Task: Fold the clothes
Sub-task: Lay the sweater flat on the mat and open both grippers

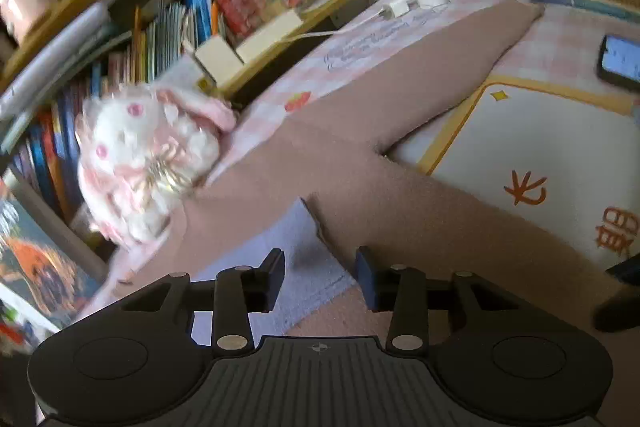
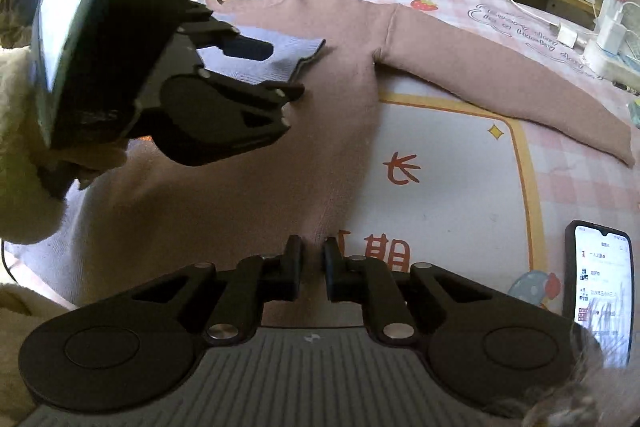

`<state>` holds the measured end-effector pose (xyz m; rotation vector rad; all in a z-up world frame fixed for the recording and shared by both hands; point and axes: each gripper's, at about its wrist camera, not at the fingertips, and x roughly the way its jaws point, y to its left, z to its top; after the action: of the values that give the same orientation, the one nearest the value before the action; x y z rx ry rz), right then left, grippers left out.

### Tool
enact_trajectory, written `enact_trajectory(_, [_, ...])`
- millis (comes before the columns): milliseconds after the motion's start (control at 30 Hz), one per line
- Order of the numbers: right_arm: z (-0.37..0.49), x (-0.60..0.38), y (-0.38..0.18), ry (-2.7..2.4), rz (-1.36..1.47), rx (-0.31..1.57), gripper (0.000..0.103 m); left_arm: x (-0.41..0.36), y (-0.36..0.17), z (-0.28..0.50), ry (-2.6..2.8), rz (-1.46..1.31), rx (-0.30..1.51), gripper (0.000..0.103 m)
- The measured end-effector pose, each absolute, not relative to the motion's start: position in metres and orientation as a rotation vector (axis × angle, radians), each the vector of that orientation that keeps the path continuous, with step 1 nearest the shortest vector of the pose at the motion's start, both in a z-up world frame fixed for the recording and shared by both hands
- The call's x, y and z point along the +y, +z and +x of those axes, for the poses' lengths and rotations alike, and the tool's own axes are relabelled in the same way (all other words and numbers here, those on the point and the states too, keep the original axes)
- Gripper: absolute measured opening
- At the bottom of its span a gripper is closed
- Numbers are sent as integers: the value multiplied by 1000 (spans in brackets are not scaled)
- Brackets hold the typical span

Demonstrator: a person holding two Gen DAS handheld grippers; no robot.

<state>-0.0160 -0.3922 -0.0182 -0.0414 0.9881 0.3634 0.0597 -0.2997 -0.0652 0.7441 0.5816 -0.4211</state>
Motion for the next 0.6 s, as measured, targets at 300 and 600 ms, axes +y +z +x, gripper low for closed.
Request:
enact_trajectory(300, [-14,-393,-20,345,-18,996,11,-180,14,92,-159,384,540,5])
enact_trajectory(600, [-15,-387,-18,269,13,1006,11,54,68,107,298,300,545,5])
